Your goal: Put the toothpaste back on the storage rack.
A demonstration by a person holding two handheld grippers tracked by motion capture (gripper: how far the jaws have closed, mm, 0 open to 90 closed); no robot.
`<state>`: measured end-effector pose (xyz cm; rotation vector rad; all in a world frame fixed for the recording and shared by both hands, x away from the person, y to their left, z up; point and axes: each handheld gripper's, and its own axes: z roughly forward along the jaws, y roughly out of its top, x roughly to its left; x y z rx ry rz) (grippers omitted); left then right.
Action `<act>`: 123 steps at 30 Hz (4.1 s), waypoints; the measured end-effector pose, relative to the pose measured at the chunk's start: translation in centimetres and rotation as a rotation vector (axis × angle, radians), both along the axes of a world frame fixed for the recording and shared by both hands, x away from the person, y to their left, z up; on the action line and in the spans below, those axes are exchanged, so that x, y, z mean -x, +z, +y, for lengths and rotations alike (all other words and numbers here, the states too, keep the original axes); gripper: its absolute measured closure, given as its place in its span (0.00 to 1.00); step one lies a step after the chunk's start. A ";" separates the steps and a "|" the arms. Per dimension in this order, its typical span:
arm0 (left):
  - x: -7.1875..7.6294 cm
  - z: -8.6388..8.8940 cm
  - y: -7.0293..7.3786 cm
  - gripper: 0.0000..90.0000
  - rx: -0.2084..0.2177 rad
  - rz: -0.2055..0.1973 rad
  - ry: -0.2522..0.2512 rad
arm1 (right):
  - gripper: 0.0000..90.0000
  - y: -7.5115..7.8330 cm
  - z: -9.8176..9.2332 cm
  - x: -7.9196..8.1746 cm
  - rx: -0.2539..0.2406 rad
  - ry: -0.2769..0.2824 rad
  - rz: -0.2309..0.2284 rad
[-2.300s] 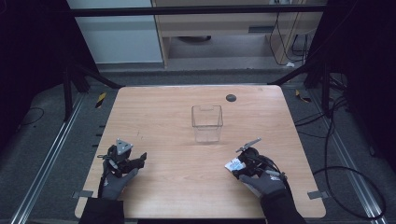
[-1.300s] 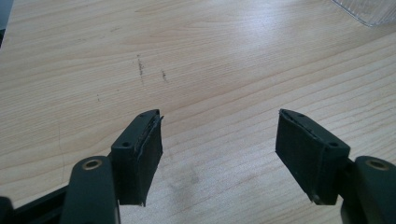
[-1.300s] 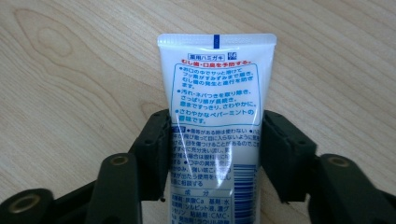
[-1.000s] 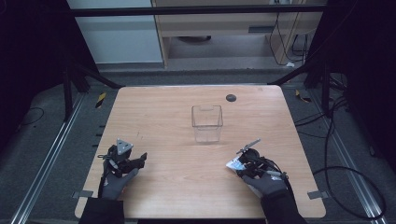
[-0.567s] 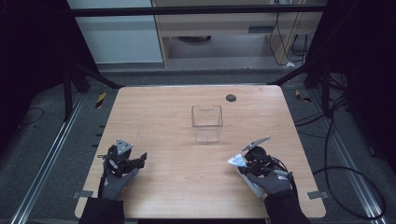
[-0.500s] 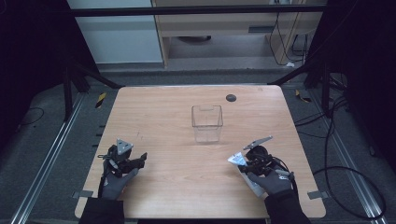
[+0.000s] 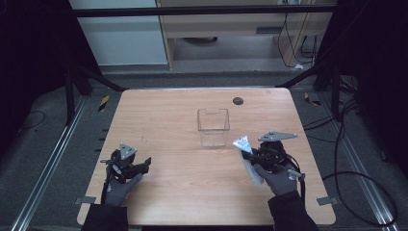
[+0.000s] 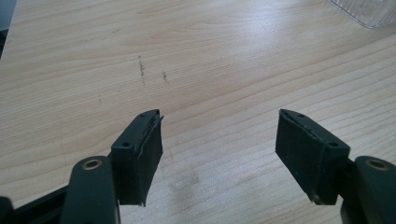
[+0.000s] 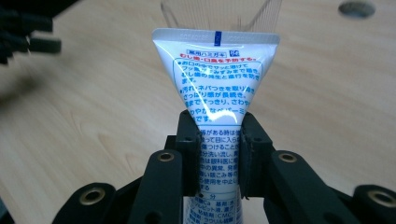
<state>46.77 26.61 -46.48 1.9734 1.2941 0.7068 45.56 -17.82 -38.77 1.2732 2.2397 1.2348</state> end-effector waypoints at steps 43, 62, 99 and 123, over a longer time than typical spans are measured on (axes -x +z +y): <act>0.0 0.3 0.1 0.34 0.015 -0.007 0.007 | 0.81 4.6 6.2 -9.2 -0.302 -0.240 -0.351; -0.1 0.5 0.1 0.34 0.024 -0.005 0.011 | 0.81 2.1 8.0 -12.5 -0.299 -0.295 -0.355; 0.0 0.5 0.2 0.34 0.021 -0.007 0.007 | 0.77 -3.9 10.1 -13.5 -0.132 -0.238 -0.194; 0.0 0.4 0.1 0.34 0.016 -0.003 0.005 | 0.56 -4.1 9.8 -12.3 -0.045 -0.207 -0.182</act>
